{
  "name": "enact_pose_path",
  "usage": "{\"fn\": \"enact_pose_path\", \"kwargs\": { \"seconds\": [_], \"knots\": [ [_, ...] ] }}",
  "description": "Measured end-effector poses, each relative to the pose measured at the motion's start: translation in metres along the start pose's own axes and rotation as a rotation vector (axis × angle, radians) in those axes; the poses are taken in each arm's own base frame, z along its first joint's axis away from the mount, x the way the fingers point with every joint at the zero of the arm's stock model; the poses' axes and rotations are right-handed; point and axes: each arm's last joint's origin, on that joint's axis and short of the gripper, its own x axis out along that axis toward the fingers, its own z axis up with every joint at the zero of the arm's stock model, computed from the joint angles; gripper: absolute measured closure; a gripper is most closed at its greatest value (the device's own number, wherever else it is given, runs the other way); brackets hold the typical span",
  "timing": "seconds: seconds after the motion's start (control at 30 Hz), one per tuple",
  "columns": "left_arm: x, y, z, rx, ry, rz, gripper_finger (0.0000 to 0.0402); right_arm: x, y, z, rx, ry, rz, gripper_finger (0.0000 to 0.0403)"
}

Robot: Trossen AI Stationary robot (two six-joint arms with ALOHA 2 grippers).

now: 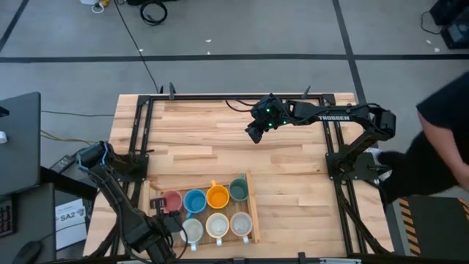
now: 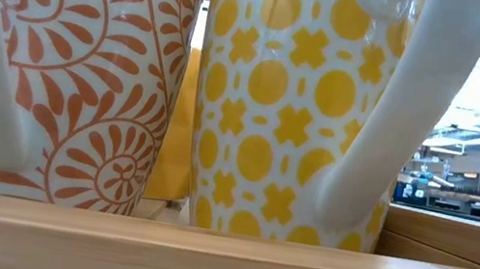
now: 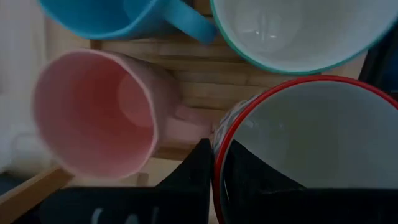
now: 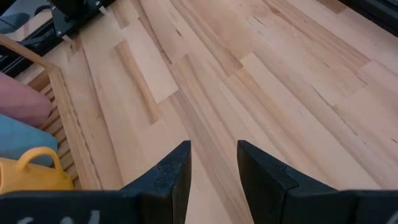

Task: Place coffee mugs
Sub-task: Put the gray mug on the shelf

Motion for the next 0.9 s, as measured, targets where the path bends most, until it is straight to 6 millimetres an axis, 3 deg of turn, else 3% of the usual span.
{"fn": "enact_pose_path", "kwargs": {
  "seconds": [0.3,0.63,0.9],
  "knots": [
    [0.020,0.000,-0.004,-0.001,-0.010,-0.003,0.0367,0.000,0.000,0.000,0.000,0.000,0.000,0.0267],
    [0.021,-0.002,-0.002,-0.008,-0.040,-0.013,0.0366,0.000,0.000,0.000,-0.006,0.000,0.000,0.0267],
    [0.021,-0.002,-0.002,-0.007,-0.039,-0.015,0.0344,0.000,0.000,0.000,-0.007,0.000,0.000,0.0267]
  ]
}}
